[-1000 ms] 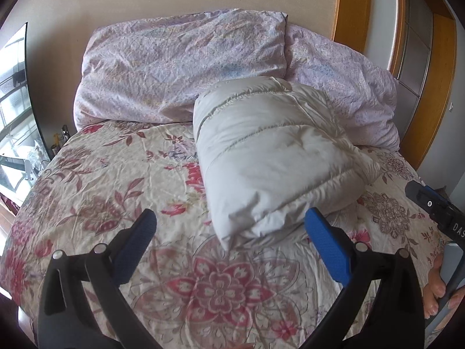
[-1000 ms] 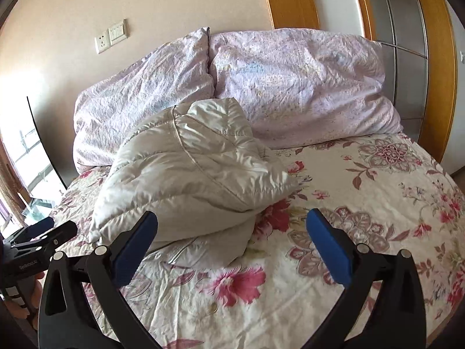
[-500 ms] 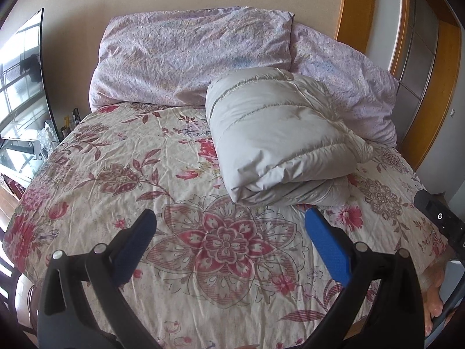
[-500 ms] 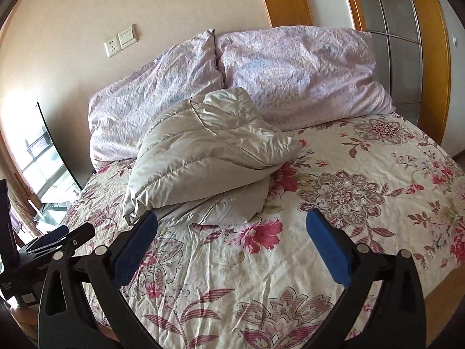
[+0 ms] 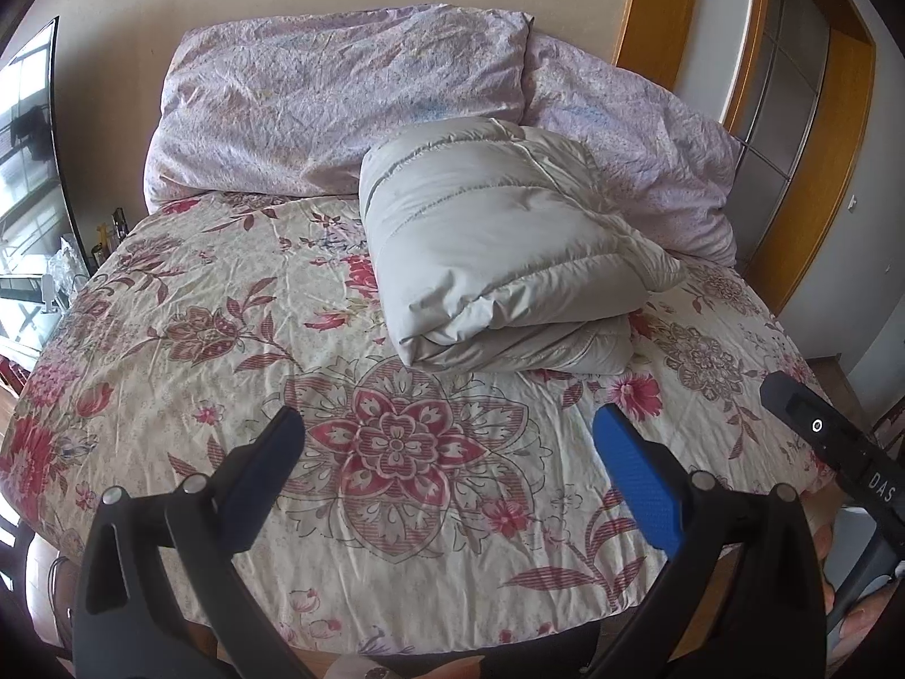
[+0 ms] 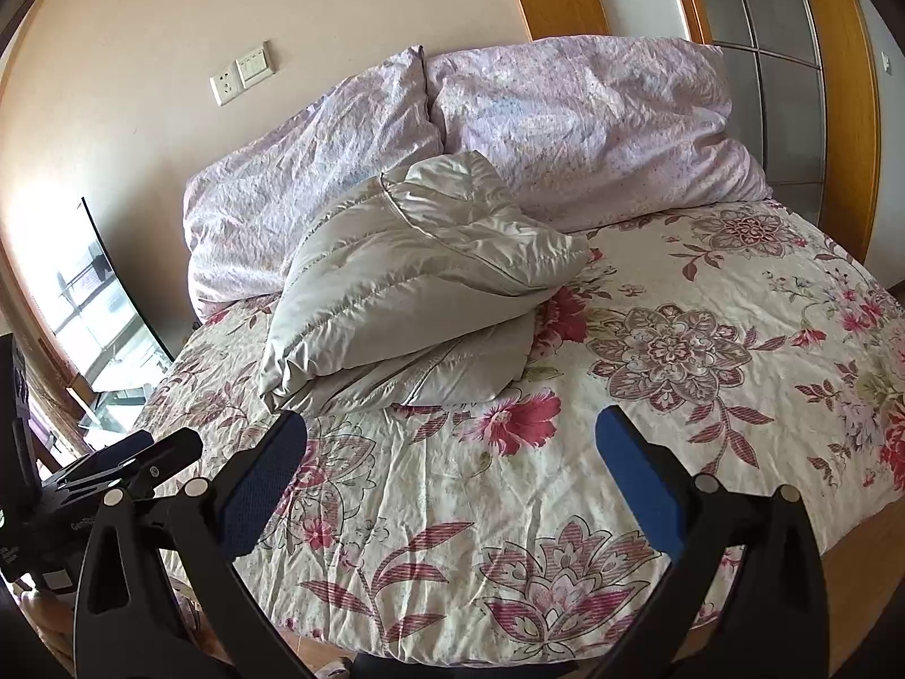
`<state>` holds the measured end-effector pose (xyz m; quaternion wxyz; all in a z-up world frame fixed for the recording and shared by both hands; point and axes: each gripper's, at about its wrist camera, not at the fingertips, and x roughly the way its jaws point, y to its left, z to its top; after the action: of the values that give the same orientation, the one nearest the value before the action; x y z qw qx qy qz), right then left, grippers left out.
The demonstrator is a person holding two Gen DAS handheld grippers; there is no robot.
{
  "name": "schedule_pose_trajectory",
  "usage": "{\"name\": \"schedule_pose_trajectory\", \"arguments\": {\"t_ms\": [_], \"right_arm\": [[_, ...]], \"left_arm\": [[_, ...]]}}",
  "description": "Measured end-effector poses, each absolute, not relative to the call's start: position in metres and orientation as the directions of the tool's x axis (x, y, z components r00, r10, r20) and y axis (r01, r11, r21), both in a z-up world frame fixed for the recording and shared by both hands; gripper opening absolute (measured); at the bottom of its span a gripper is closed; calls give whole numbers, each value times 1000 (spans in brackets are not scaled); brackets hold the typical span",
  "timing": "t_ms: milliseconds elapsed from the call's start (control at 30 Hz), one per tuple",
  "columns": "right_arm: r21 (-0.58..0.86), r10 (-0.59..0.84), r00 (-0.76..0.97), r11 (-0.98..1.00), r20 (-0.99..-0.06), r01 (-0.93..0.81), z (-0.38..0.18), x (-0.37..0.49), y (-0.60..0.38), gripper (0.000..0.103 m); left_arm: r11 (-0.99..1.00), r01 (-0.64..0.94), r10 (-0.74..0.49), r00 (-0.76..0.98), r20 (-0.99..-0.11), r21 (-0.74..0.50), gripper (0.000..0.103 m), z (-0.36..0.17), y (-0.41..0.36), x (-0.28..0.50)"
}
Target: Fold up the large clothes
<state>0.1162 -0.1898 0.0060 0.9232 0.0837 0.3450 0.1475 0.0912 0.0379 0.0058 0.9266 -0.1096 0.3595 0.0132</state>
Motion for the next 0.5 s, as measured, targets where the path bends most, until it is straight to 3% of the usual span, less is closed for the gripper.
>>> {"name": "schedule_pose_trajectory", "arguments": {"t_ms": [500], "right_arm": [[278, 362, 701, 931, -614, -237, 8, 117, -186, 102]], "left_arm": [[971, -89, -83, 743, -664, -221, 101, 9, 37, 90]]}}
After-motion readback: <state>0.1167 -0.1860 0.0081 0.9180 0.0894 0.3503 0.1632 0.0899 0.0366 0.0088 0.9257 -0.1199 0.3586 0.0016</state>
